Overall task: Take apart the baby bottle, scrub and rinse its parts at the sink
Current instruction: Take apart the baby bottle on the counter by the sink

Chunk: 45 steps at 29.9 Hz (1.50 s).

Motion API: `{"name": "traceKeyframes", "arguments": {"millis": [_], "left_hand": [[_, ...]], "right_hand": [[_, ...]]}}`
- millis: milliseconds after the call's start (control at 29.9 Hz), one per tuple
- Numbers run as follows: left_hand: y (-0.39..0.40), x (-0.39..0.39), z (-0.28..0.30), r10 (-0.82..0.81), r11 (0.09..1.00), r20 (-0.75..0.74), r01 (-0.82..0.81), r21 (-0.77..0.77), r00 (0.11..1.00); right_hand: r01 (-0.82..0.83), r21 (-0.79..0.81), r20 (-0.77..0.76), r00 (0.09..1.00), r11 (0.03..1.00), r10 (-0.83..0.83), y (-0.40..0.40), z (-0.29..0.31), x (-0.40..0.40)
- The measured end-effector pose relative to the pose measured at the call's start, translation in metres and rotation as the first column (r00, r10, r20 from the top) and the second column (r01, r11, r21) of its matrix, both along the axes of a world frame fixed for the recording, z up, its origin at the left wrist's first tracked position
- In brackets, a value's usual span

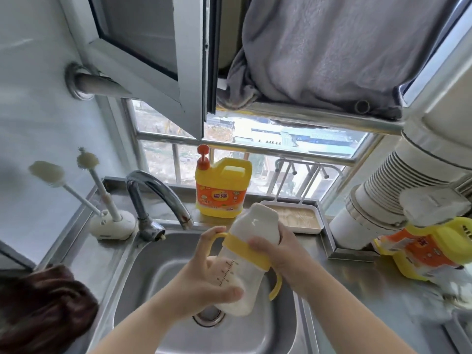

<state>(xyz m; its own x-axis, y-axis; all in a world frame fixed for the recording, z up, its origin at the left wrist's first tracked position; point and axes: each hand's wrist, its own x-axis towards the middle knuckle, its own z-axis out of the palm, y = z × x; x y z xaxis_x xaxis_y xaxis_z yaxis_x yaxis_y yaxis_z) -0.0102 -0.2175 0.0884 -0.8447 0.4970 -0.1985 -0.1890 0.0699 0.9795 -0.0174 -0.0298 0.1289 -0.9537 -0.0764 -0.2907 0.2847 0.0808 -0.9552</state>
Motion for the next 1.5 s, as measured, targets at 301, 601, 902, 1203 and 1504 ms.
{"name": "traceKeyframes", "arguments": {"millis": [301, 601, 902, 1203, 1504], "left_hand": [[0.008, -0.004, 0.004, -0.048, 0.984, -0.078, 0.034, -0.173, 0.996], [0.031, -0.002, -0.025, -0.011, 0.989, -0.030, 0.006, -0.148, 0.999], [0.067, 0.006, -0.068, 0.116, 0.975, 0.192, -0.075, -0.208, 0.974], [0.100, 0.005, -0.087, 0.093, 0.970, 0.168, -0.051, -0.239, 0.981], [0.115, 0.005, -0.091, 0.070, 0.963, 0.156, -0.026, -0.268, 0.985]], "right_hand": [[-0.022, 0.035, -0.038, 0.999, 0.999, 0.023, 0.027, 0.006, 0.000], [0.267, 0.050, -0.029, 0.964, 0.962, -0.266, 0.072, -0.011, 0.005], [0.187, 0.552, 0.135, 0.942, 0.813, -0.308, 0.153, -0.090, 0.024], [0.013, 0.663, 0.136, 0.981, 0.749, -0.137, 0.169, -0.143, 0.005], [-0.003, 0.703, 0.095, 0.991, 0.711, -0.090, 0.175, -0.165, 0.007]]}}
